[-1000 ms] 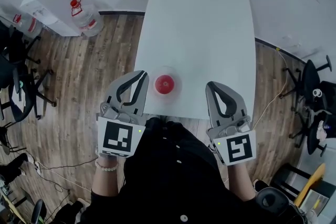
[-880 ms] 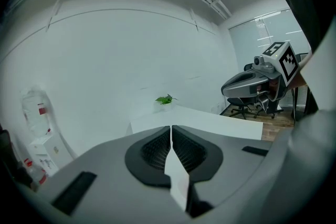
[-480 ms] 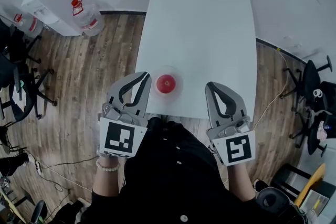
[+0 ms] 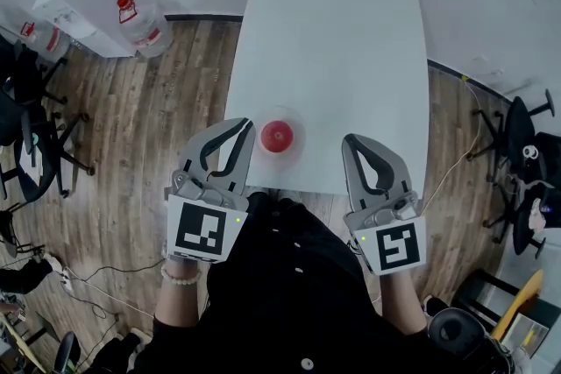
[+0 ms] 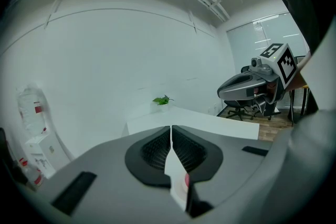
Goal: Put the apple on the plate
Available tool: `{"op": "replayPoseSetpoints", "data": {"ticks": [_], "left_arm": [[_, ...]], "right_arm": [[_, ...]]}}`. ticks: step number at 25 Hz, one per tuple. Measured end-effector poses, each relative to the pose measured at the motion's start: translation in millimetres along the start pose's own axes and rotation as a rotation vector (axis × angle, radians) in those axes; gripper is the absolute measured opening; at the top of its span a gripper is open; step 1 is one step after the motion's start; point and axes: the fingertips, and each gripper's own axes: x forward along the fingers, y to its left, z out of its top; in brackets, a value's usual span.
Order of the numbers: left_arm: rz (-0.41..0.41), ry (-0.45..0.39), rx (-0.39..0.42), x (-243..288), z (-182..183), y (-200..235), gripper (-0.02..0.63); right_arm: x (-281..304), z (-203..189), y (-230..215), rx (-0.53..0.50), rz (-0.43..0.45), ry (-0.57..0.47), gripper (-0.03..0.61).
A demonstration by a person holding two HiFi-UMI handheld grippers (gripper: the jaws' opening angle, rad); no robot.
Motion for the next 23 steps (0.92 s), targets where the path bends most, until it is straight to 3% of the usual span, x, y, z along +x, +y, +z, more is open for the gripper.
{"op": "replayPoseSetpoints", "data": {"ticks": [23], "left_arm": [[-0.011,0.018,-0.001,8,-9,4,0.023]], "right_arm": [[11,-5,3,-0.001,0.011,0.009,0.041]]}}
